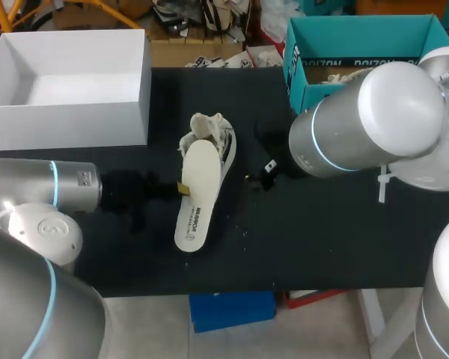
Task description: Take the shoe out of the shoebox, open the shoe tongue, remove and reinsert the insole, then place the shoe into the shoebox
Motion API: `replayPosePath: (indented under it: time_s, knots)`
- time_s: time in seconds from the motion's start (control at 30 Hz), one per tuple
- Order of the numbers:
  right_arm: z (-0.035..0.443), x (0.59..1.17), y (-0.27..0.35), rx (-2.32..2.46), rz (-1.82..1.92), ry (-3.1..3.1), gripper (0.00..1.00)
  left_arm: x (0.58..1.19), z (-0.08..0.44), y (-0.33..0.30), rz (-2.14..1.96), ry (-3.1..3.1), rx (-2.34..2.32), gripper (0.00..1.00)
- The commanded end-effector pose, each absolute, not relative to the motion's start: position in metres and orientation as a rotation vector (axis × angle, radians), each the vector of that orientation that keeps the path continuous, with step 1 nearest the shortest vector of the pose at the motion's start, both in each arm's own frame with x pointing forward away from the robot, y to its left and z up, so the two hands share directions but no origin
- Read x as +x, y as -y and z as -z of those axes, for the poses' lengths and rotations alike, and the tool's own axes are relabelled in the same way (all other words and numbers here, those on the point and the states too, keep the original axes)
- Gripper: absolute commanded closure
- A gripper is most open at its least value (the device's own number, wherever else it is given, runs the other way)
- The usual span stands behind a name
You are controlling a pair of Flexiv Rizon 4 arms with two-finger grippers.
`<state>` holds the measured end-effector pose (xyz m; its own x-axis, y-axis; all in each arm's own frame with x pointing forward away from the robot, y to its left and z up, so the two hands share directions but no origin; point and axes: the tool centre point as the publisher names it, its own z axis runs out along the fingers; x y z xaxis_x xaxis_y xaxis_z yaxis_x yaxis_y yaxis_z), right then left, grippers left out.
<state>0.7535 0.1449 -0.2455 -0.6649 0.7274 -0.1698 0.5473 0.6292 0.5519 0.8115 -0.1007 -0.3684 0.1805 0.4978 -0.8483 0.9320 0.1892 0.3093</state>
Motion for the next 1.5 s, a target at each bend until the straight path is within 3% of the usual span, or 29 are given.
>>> replayPosePath:
  time_s: [0.03, 0.5, 1.07, 1.5]
  knots:
    - [0.246, 0.753, -0.144, 1.014, -0.660, -2.474, 0.00, 0.813, 0.358, 0.097, 0.712, -1.529, 1.503, 1.00]
    - [0.246, 0.753, -0.144, 1.014, -0.660, -2.474, 0.00, 0.797, 0.324, 0.082, 1.204, -1.629, 1.721, 1.00]
    - [0.246, 0.753, -0.144, 1.014, -0.660, -2.474, 0.00, 0.783, 0.324, 0.061, 1.424, -1.742, 1.966, 1.00]
    - [0.246, 0.753, -0.144, 1.014, -0.660, -2.474, 0.00, 0.797, 0.335, 0.068, 1.155, -1.858, 1.982, 1.00]
